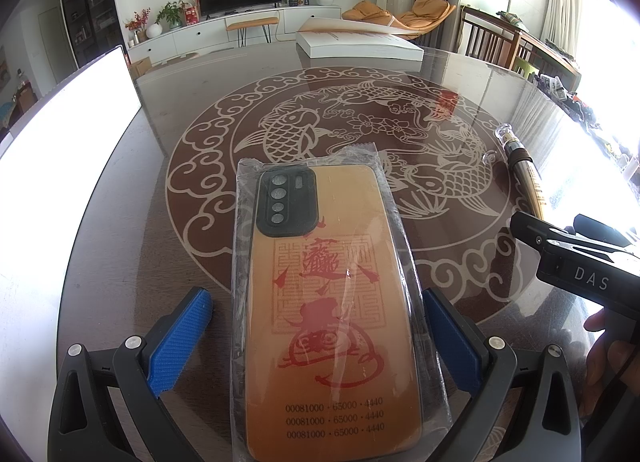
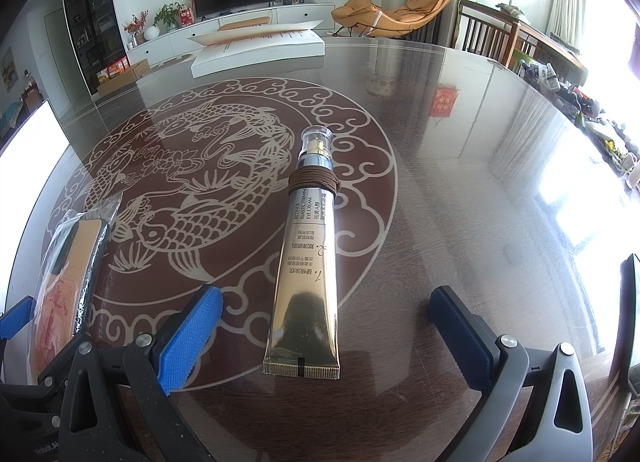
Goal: Organize objects
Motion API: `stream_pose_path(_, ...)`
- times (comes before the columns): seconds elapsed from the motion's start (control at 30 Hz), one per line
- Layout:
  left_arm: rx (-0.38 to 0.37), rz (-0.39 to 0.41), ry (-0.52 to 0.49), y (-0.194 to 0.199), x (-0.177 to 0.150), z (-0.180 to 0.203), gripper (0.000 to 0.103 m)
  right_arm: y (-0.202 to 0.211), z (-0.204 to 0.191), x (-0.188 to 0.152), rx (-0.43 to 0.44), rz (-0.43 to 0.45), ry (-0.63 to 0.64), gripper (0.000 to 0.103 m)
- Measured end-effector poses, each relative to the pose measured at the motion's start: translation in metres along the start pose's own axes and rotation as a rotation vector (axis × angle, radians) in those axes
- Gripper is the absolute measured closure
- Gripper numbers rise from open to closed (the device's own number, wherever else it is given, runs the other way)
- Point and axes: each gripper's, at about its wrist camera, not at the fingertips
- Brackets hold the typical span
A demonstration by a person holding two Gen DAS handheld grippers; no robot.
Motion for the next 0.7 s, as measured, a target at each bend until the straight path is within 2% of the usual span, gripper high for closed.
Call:
stream_pose_path(0.27,-0.002,0.000,0.001,0.000,0.000,0.000,0.000,0.000,0.000,0.000,0.000,0.000,0.000,0.000)
stream_pose_path(0.37,-0.026,-0.030,-0.027,0.003,-0.003,0.002,0.000,0.000,0.000,0.000,0.002,0.000,-0.001,0.000)
stream_pose_path(0.47,-0.030,-0.036,-0.032,0.003,-0.005,0.002,0.000,-0.004,0.000,0.008,0.022,-0.033,0.007,0.003)
stream_pose_path(0.5,-0.032,-0.038,-0.029,0.003,-0.005,0.002,0.000,-0.005,0.002,0.014,0.023,-0.033,0.006,0.028)
stream_pose_path(0.53,-0.022,-0.021,-0.026,0.005,-0.005,0.002,0.016,-0.004,0.003,0.021,0.026,-0.032,0.013,0.069)
stream_pose_path(0.57,-0.027,0.017,-0.022,0.010,-0.005,0.000,0.029,-0.005,0.005,0.027,0.047,-0.052,0.011,0.073)
stream_pose_path(0.63,-0.035,0.022,-0.018,0.011,-0.005,-0.003,0.029,-0.007,0.012,0.032,0.091,-0.095,-0.020,0.075)
stream_pose_path(0.7,-0.060,0.023,0.008,0.018,-0.005,-0.010,0.029,0.004,0.017,0.032,0.118,-0.093,-0.035,0.075)
Point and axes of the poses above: each gripper's, at about its wrist camera, not at the fingertips, and y roughly against the way its jaws point, z to its right, x to its top, and after that the axes turned 7 degrees about z, right-handed
